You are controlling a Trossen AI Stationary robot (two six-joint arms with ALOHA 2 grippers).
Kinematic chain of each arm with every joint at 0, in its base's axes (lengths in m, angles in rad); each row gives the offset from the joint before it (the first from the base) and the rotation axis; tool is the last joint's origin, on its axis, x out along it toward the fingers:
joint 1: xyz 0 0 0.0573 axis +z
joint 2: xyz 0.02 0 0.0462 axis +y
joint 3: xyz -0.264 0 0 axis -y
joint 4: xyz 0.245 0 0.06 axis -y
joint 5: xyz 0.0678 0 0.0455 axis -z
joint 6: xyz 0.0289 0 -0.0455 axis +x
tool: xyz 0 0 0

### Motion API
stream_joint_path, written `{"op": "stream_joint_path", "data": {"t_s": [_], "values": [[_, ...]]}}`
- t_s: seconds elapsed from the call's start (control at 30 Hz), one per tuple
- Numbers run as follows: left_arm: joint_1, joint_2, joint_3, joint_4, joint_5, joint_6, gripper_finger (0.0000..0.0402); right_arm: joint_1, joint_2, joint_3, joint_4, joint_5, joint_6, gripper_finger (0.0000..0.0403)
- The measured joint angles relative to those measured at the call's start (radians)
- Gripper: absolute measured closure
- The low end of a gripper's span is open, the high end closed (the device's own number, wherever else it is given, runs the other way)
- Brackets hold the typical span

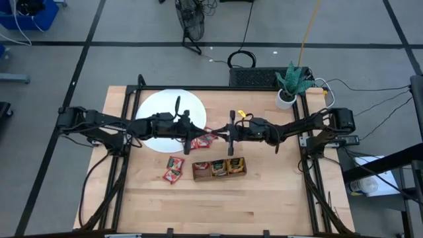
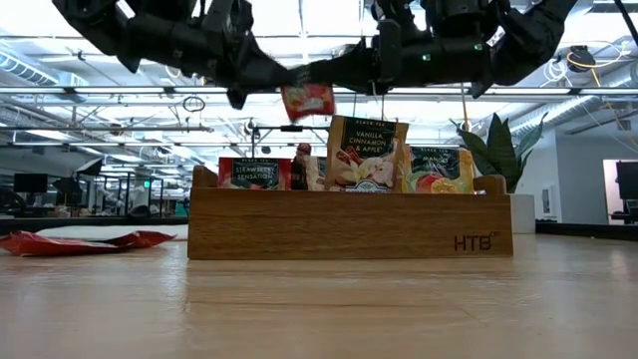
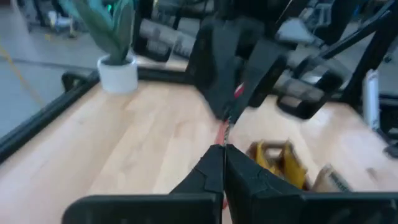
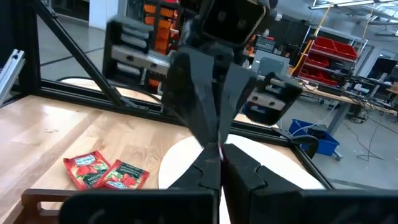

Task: Pick & Place Tea
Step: Put the red tea bag into the left section of the wooden organizer

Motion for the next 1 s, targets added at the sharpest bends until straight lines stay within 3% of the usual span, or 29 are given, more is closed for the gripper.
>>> {"op": "stream_joint_path", "data": {"t_s": [0.23, 0.37, 0.53, 0.73, 0.87, 1.0], "values": [[-0.019, -0.058, -0.001, -0.030, -0.032, 0.075, 0.0398, 0.003, -0.001, 0.001, -0.029, 0.007, 0.082, 0.0403], [-0.098, -0.154, 0.008, -0.152, -0.163, 0.102, 0.0399, 0.008, -0.009, 0.000, -0.117, 0.081, 0.097, 0.0399], [-0.276, -0.202, 0.007, -0.233, -0.318, 0.024, 0.0400, 0.012, -0.051, -0.002, -0.195, 0.157, 0.098, 0.0398], [-0.534, -0.073, -0.061, -0.088, -0.657, -0.053, 0.0400, 0.034, -0.096, -0.054, -0.185, 0.161, 0.098, 0.0402], [-0.672, 0.048, -0.098, 0.119, -0.783, -0.054, 0.0401, 0.052, -0.114, -0.099, -0.169, 0.162, 0.098, 0.0402], [-0.719, 0.188, -0.100, 0.269, -0.890, -0.042, 0.0401, 0.064, -0.113, -0.135, -0.044, 0.161, 0.095, 0.0403]]}}
